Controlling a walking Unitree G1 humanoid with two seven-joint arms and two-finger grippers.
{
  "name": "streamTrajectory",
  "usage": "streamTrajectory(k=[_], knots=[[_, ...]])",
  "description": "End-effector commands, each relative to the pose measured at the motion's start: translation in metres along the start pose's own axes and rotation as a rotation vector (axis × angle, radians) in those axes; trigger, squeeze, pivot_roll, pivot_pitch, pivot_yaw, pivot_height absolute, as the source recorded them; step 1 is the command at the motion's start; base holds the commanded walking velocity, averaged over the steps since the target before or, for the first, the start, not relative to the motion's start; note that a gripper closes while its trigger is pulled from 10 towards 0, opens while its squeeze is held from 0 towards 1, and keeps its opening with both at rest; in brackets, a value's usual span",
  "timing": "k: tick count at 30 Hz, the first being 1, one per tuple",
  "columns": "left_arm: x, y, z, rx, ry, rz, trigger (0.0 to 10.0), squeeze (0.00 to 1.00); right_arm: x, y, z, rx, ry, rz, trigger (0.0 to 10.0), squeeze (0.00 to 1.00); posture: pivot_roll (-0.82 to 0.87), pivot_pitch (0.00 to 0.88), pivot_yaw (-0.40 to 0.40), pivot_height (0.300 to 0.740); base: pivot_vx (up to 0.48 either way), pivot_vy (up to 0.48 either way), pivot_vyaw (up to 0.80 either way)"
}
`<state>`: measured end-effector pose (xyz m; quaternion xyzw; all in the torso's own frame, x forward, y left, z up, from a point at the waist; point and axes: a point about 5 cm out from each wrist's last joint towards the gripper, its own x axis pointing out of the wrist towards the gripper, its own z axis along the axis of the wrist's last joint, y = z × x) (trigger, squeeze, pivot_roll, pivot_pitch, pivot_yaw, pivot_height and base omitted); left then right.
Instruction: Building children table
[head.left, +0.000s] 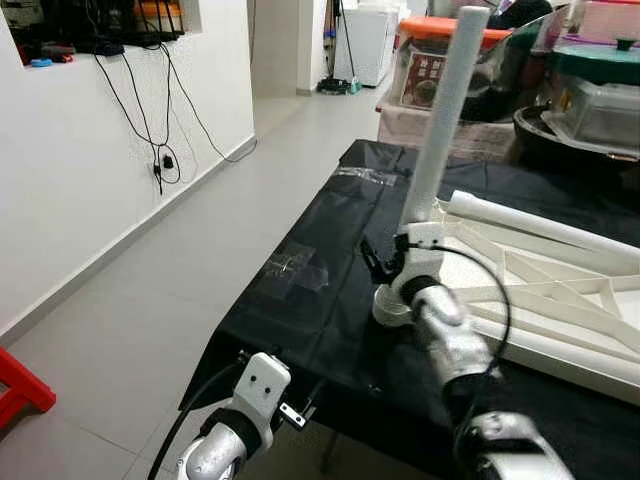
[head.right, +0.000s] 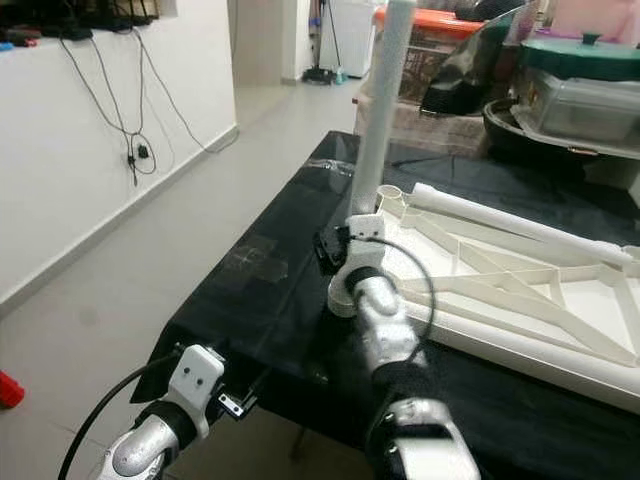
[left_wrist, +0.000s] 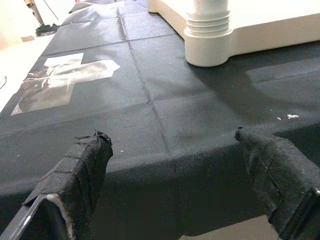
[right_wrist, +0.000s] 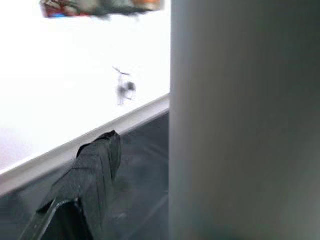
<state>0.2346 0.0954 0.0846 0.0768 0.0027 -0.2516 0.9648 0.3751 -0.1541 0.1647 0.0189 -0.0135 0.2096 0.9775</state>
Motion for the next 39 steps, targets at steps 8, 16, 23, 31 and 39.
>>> streamTrajectory(k=[8, 16, 23, 31, 39], knots=[[0.003, -0.001, 0.003, -0.005, -0.007, -0.009, 10.0, 0.0, -0.001, 0.042, 0.003, -0.047, 0.141, 0.682, 10.0, 0.0, 0.19, 0.0, -0.081, 0.74, 0.0, 0.0, 0.0], [0.002, 0.001, 0.009, 0.017, -0.053, 0.014, 10.0, 0.0, 0.01, 0.054, 0.003, -0.077, 0.18, 0.789, 0.0, 0.0, 0.21, 0.0, -0.091, 0.74, 0.0, 0.0, 0.0], [-0.002, 0.005, 0.017, 0.038, -0.114, 0.063, 10.0, 0.0, 0.021, 0.041, -0.002, -0.119, 0.157, 0.454, 0.0, 0.0, 0.2, 0.0, -0.084, 0.74, 0.0, 0.0, 0.0], [-0.005, 0.006, 0.018, 0.042, -0.111, 0.064, 10.0, 0.0, -0.001, -0.026, -0.013, -0.018, 0.154, -0.454, 0.0, 0.0, 0.19, 0.0, -0.071, 0.74, 0.0, 0.0, 0.0], [-0.004, 0.006, 0.016, 0.042, -0.097, 0.05, 10.0, 0.0, -0.028, -0.025, -0.024, 0.075, 0.105, -0.868, 0.0, 0.0, 0.19, 0.0, -0.075, 0.74, 0.0, 0.0, 0.0]])
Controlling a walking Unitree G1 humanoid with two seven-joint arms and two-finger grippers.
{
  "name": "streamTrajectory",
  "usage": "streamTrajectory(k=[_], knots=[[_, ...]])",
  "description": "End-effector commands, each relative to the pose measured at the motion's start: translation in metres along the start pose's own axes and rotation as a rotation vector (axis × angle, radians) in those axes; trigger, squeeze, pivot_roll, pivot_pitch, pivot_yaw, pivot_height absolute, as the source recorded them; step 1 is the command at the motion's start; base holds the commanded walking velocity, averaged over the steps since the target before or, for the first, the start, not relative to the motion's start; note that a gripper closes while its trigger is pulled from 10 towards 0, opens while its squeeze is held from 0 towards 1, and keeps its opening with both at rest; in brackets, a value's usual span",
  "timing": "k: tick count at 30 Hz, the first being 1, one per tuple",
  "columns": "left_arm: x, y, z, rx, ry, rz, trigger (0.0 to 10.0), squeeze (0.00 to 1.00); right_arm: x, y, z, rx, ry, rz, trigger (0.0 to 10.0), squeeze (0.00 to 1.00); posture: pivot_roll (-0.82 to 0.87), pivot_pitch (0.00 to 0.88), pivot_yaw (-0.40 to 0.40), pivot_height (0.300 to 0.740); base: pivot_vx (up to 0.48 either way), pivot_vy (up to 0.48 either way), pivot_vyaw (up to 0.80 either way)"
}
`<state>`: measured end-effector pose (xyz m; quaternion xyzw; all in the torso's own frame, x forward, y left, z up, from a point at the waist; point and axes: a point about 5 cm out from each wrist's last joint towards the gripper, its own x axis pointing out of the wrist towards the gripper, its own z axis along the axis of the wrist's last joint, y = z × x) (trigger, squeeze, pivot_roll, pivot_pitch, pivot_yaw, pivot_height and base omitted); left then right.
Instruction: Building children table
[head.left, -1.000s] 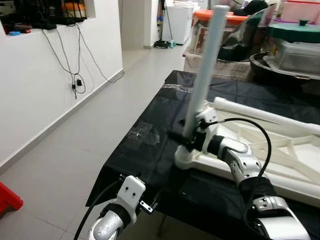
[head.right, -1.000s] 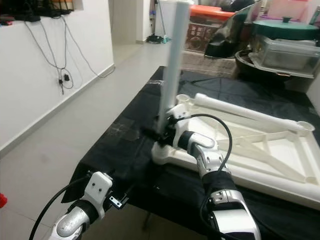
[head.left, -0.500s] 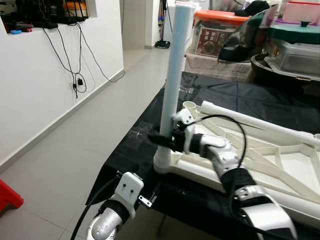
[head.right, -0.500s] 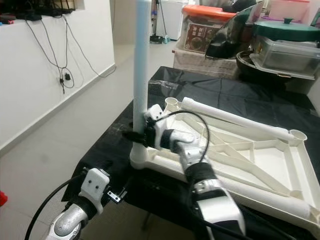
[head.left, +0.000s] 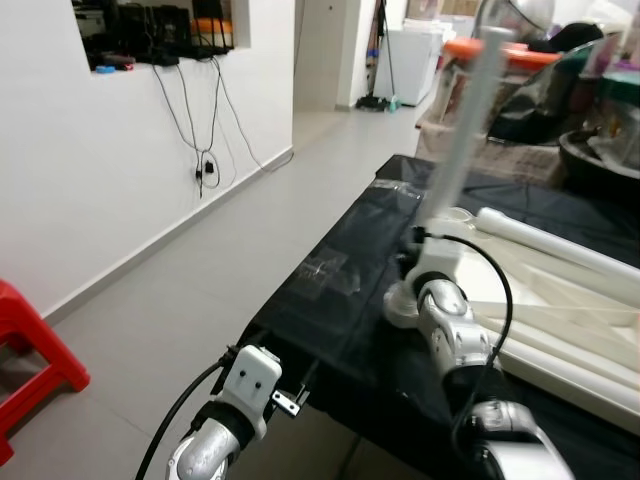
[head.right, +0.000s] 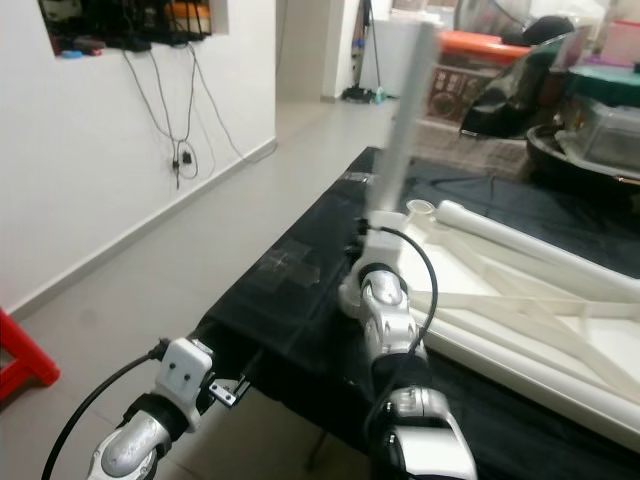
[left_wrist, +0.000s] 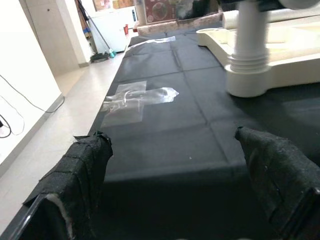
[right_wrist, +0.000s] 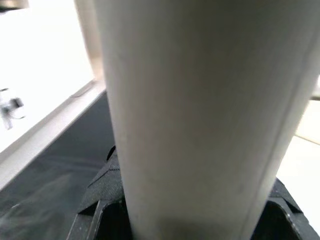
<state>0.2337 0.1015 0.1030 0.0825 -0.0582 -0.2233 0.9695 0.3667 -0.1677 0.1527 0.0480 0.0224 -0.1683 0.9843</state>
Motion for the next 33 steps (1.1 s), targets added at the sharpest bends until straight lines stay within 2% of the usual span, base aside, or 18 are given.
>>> streamTrajectory(k=[1, 6, 7, 9, 10, 12, 13, 14, 15, 16, 19, 20, 22, 23, 24, 25, 28, 33], knots=[[0.001, -0.002, -0.002, 0.001, 0.016, -0.019, 10.0, 0.0, -0.004, -0.019, -0.013, 0.011, 0.044, -0.145, 0.0, 0.0, 0.19, 0.0, -0.075, 0.74, 0.0, 0.0, 0.0], [0.001, -0.003, -0.002, 0.003, 0.014, -0.016, 10.0, 0.0, -0.01, -0.001, -0.014, 0.023, 0.028, -0.17, 0.0, 0.0, 0.19, 0.0, -0.076, 0.74, 0.0, 0.0, 0.0], [0.001, -0.003, -0.002, 0.003, 0.015, -0.017, 10.0, 0.0, -0.009, 0.008, -0.011, 0.034, 0.009, -0.111, 10.0, 0.0, 0.19, 0.0, -0.077, 0.74, 0.0, 0.0, 0.0], [0.001, -0.003, -0.002, 0.003, 0.015, -0.017, 10.0, 0.0, -0.009, 0.008, -0.011, 0.034, 0.009, -0.111, 10.0, 0.0, 0.19, 0.0, -0.077, 0.74, 0.0, 0.0, 0.0], [0.001, -0.003, -0.002, 0.001, 0.017, -0.019, 10.0, 0.0, -0.01, 0.018, -0.005, 0.05, -0.03, -0.016, 10.0, 1.0, 0.19, 0.0, -0.074, 0.74, 0.0, 0.0, 0.0], [0.001, -0.003, -0.002, 0.001, 0.017, -0.019, 10.0, 0.0, -0.01, 0.018, -0.005, 0.05, -0.03, -0.016, 10.0, 1.0, 0.19, 0.0, -0.074, 0.74, 0.0, 0.0, 0.0], [0.002, -0.004, -0.002, -0.002, 0.019, -0.022, 10.0, 0.0, -0.01, 0.024, 0.0, 0.053, -0.074, 0.082, 10.0, 1.0, 0.19, 0.0, -0.074, 0.74, 0.0, 0.0, 0.0], [0.002, -0.004, -0.002, -0.002, 0.019, -0.022, 10.0, 0.0, -0.01, 0.024, 0.0, 0.053, -0.074, 0.082, 10.0, 1.0, 0.19, 0.0, -0.074, 0.74, 0.0, 0.0, 0.0], [0.002, -0.004, -0.003, -0.004, 0.021, -0.025, 10.0, 0.0, -0.007, 0.028, 0.003, 0.075, -0.098, 0.201, 10.0, 0.0, 0.19, 0.0, -0.074, 0.74, 0.0, 0.0, 0.0], [0.002, -0.004, -0.003, -0.004, 0.021, -0.025, 10.0, 0.0, -0.007, 0.028, 0.003, 0.075, -0.098, 0.201, 10.0, 0.0, 0.19, 0.0, -0.074, 0.74, 0.0, 0.0, 0.0], [0.003, -0.005, -0.003, -0.005, 0.022, -0.028, 10.0, 0.0, 0.002, 0.027, 0.015, 0.103, -0.093, 0.531, 10.0, 0.0, 0.19, 0.0, -0.077, 0.74, 0.0, 0.0, 0.0], [0.003, -0.005, -0.003, -0.005, 0.022, -0.028, 10.0, 0.0, 0.002, 0.027, 0.015, 0.103, -0.093, 0.531, 10.0, 0.0, 0.19, 0.0, -0.077, 0.74, 0.0, 0.0, 0.0], [0.003, -0.005, -0.003, -0.005, 0.023, -0.032, 10.0, 0.0, 0.003, 0.028, 0.018, 0.071, -0.06, 0.703, 10.0, 0.0, 0.19, 0.0, -0.077, 0.74, 0.0, 0.0, 0.0], [0.003, -0.005, -0.003, -0.005, 0.023, -0.032, 10.0, 0.0, 0.003, 0.028, 0.018, 0.071, -0.06, 0.703, 10.0, 0.0, 0.19, 0.0, -0.077, 0.74, 0.0, 0.0, 0.0], [0.003, -0.005, -0.003, -0.005, 0.023, -0.035, 10.0, 0.0, 0.001, 0.029, 0.02, 0.053, -0.044, 0.825, 10.0, 0.0, 0.19, 0.0, -0.079, 0.74, 0.0, 0.0, 0.0], [0.003, -0.005, -0.003, -0.005, 0.023, -0.035, 10.0, 0.0, 0.001, 0.029, 0.02, 0.053, -0.044, 0.825, 10.0, 0.0, 0.19, 0.0, -0.079, 0.74, 0.0, 0.0, 0.0], [0.004, -0.005, -0.003, -0.004, 0.022, -0.039, 10.0, 0.0, -0.011, 0.034, 0.018, -0.057, 0.031, 1.159, 10.0, 0.0, 0.2, 0.0, -0.085, 0.74, 0.0, 0.0, 0.0], [0.004, -0.006, -0.003, -0.004, 0.021, -0.04, 10.0, 0.0, -0.021, 0.037, 0.011, -0.155, 0.075, 1.354, 10.0, 0.0, 0.2, 0.0, -0.084, 0.74, 0.0, 0.0, 0.0]])
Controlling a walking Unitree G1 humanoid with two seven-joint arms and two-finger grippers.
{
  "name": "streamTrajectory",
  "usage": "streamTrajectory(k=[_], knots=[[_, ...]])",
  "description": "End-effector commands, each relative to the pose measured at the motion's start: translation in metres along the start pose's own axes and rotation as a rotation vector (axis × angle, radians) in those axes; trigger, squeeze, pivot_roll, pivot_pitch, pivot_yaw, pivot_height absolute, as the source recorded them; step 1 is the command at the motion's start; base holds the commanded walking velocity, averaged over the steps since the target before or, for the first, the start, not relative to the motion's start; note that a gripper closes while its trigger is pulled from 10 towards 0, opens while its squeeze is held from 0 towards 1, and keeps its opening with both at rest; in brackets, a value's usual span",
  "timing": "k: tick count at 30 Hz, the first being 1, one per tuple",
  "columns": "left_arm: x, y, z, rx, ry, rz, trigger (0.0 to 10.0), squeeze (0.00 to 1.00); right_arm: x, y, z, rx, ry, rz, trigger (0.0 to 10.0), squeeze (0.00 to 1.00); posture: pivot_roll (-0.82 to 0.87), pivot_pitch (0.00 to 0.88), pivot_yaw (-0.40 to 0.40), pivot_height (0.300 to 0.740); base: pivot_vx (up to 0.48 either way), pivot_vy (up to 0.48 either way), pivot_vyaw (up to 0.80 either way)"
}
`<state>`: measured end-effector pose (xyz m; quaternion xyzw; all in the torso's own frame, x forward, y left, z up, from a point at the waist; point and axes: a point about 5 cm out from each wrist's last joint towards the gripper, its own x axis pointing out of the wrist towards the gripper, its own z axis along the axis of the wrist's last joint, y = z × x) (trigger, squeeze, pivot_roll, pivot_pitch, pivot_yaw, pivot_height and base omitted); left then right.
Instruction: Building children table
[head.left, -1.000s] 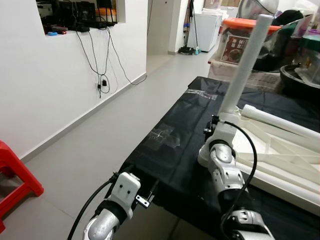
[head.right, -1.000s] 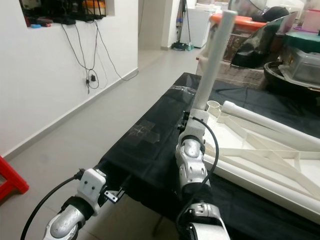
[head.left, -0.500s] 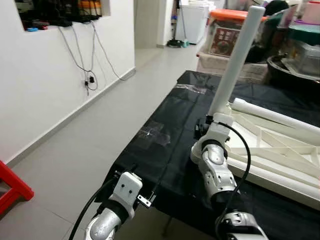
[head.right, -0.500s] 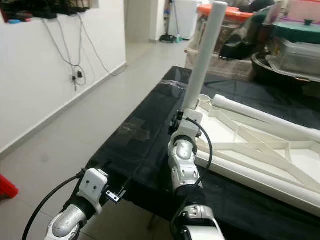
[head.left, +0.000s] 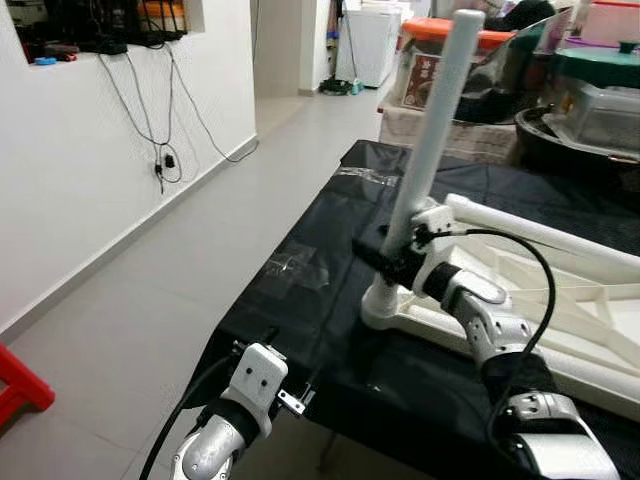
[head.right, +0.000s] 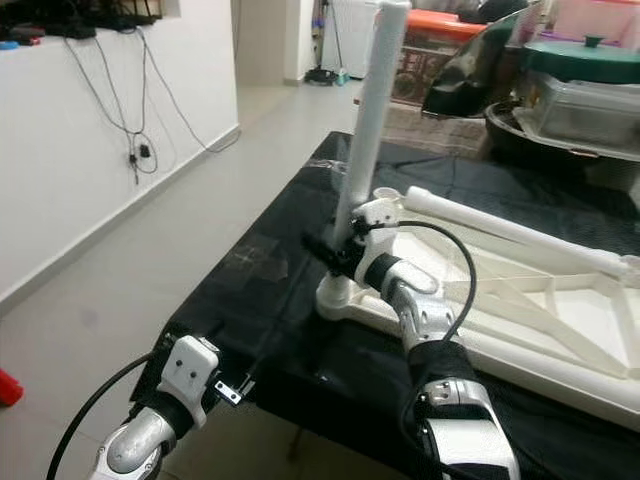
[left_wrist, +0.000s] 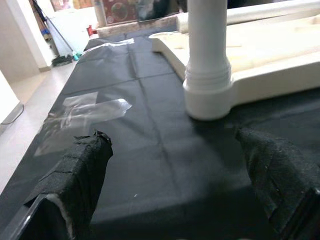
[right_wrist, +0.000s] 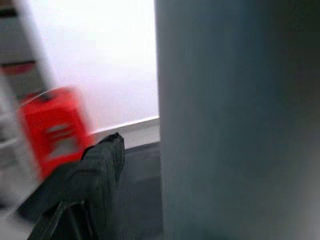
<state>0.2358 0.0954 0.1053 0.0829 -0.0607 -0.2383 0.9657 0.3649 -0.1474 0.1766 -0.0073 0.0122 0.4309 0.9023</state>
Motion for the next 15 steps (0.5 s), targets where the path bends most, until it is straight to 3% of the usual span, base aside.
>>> streamTrajectory(k=[1, 3, 4, 6, 7, 8, 15], knots=[[-0.001, -0.002, -0.006, -0.004, 0.029, -0.009, 10.0, 0.0, 0.014, 0.022, -0.01, -0.001, 0.071, 0.209, 10.0, 0.0, 0.21, 0.0, -0.088, 0.74, 0.0, 0.0, 0.0], [-0.001, -0.002, -0.006, -0.004, 0.03, -0.01, 10.0, 0.0, 0.016, 0.027, -0.009, 0.0, 0.08, 0.279, 10.0, 0.0, 0.21, 0.0, -0.089, 0.74, 0.0, 0.0, 0.0], [0.0, -0.002, -0.006, -0.005, 0.031, -0.011, 10.0, 0.0, 0.019, 0.031, -0.008, 0.01, 0.08, 0.347, 7.6, 0.0, 0.21, 0.0, -0.087, 0.74, 0.0, 0.0, 0.0], [0.0, -0.002, -0.006, -0.005, 0.031, -0.011, 10.0, 0.0, 0.019, 0.031, -0.008, 0.01, 0.08, 0.347, 7.6, 0.0, 0.21, 0.0, -0.087, 0.74, 0.0, 0.0, 0.0], [0.0, -0.002, -0.006, -0.005, 0.032, -0.011, 10.0, 0.0, 0.022, 0.036, -0.008, 0.003, 0.088, 0.394, 1.5, 0.0, 0.21, 0.0, -0.087, 0.74, 0.0, 0.0, 0.0], [0.0, -0.002, -0.006, -0.006, 0.033, -0.013, 10.0, 0.0, 0.025, 0.038, -0.01, -0.006, 0.092, 0.4, 0.0, 0.0, 0.21, 0.0, -0.086, 0.74, 0.0, 0.0, 0.0], [-0.001, -0.003, -0.007, -0.009, 0.035, -0.014, 10.0, 0.0, 0.023, 0.04, -0.023, -0.016, 0.12, 0.342, 0.0, 0.0, 0.21, 0.0, -0.086, 0.74, 0.0, 0.0, 0.0]])
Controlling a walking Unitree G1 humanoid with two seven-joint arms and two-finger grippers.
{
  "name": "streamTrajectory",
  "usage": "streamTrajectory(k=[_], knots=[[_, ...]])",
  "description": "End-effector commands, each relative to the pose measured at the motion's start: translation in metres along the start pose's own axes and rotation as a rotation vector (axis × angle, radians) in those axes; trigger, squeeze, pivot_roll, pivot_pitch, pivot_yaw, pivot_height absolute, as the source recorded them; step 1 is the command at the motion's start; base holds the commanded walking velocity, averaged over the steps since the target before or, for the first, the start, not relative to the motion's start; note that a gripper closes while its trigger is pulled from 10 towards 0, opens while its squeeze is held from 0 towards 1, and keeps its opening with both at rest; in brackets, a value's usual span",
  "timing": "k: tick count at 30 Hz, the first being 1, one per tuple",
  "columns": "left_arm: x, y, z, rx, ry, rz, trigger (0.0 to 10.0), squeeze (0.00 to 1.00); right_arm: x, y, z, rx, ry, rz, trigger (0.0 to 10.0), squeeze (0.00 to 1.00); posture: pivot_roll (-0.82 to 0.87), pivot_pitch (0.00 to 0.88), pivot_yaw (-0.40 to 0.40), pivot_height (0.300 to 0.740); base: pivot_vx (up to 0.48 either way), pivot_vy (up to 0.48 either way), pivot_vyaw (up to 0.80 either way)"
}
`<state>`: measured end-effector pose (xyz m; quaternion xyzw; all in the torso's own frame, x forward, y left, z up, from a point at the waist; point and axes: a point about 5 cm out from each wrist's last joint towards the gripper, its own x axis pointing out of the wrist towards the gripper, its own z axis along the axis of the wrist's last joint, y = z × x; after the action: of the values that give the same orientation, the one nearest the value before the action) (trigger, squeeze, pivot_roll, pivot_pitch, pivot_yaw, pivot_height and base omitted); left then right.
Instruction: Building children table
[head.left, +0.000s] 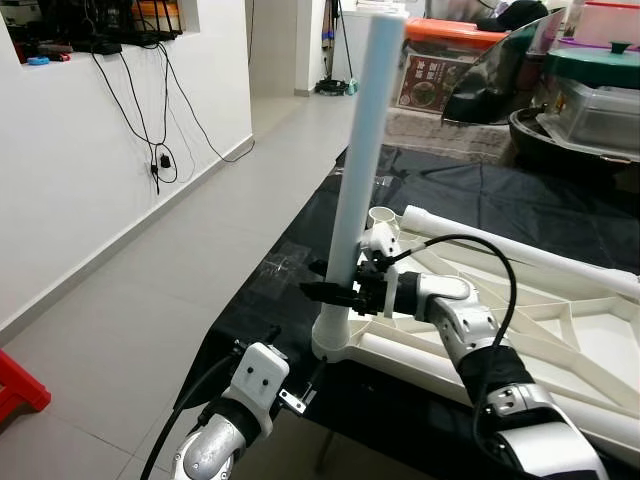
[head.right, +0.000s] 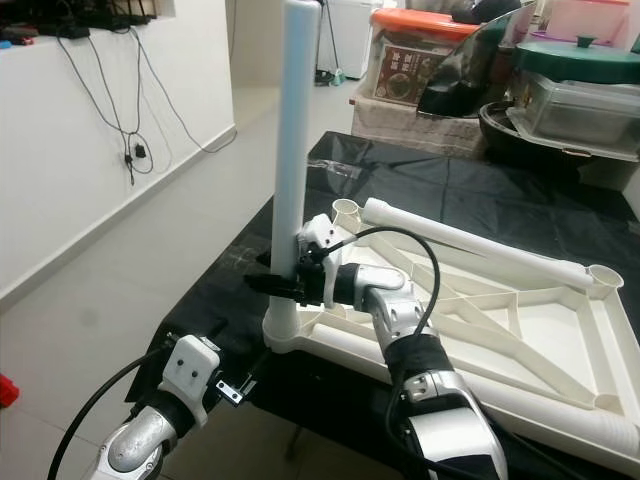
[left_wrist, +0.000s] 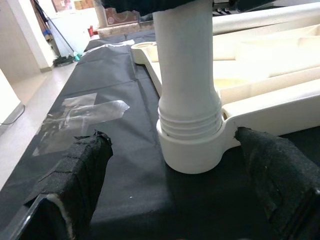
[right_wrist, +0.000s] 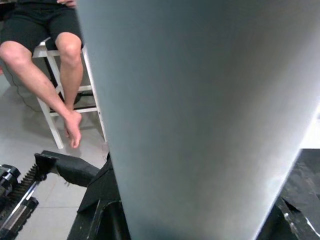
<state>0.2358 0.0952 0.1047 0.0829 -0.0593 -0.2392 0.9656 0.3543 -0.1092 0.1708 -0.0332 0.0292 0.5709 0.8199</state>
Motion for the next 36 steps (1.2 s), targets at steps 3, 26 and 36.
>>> streamTrajectory(k=[3, 26, 36], knots=[[-0.002, -0.002, -0.007, -0.009, 0.034, -0.012, 10.0, 0.0, 0.002, -0.003, -0.021, 0.016, 0.072, -0.19, 0.0, 0.0, 0.2, 0.0, -0.085, 0.74, 0.0, 0.0, 0.0], [-0.001, -0.002, -0.009, -0.003, 0.043, -0.024, 10.0, 0.0, -0.017, -0.017, -0.03, 0.277, -0.096, -1.531, 10.0, 0.55, 0.19, 0.0, -0.068, 0.74, 0.0, 0.0, 0.0], [0.0, 0.0, -0.009, -0.004, 0.042, -0.018, 10.0, 0.0, -0.034, -0.032, -0.023, 0.214, -0.123, -1.489, 10.0, 0.0, 0.18, 0.0, -0.07, 0.74, 0.0, 0.0, 0.0]])
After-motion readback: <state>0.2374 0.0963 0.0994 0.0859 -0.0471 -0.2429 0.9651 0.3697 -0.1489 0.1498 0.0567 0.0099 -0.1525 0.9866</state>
